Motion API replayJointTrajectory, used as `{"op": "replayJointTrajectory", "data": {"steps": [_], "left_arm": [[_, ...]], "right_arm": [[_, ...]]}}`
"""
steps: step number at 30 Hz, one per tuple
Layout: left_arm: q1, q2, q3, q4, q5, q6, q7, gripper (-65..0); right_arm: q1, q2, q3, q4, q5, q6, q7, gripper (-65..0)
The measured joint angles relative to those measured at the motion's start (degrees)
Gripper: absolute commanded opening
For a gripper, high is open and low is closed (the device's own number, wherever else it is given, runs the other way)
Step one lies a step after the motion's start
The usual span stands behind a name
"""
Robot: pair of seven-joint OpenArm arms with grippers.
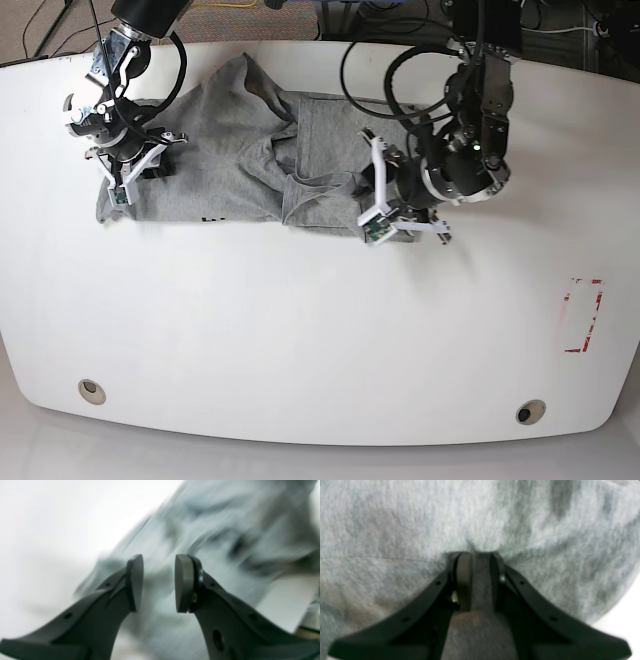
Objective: Layout the t-shirt on the table in an organized manner, then fold the t-shirt properly
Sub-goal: 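Fold the held end over onto the strip middle with the left gripper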
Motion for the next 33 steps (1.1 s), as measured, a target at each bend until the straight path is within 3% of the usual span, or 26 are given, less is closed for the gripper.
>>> {"op": "replayJointTrajectory", "data": {"steps": [7, 14, 33], "left_arm": [[2.4, -3.4, -1.8, -2.3, 0.2, 0.1, -0.3, -45.3], [2.0, -3.6, -1.5, -6.3, -0.2, -0.2, -2.0, -45.3], [-7.3, 0.8, 5.0, -17.4, -0.2, -0.2, -2.5, -45.3]], "right_arm": [[0.0, 0.0, 0.0, 0.0, 0.0, 0.0, 0.0, -52.8], [0.0, 0.0, 0.0, 0.0, 0.0, 0.0, 0.0, -52.8], [0.0, -0.2, 0.0, 0.0, 0.0, 0.0, 0.0, -52.8]]}}
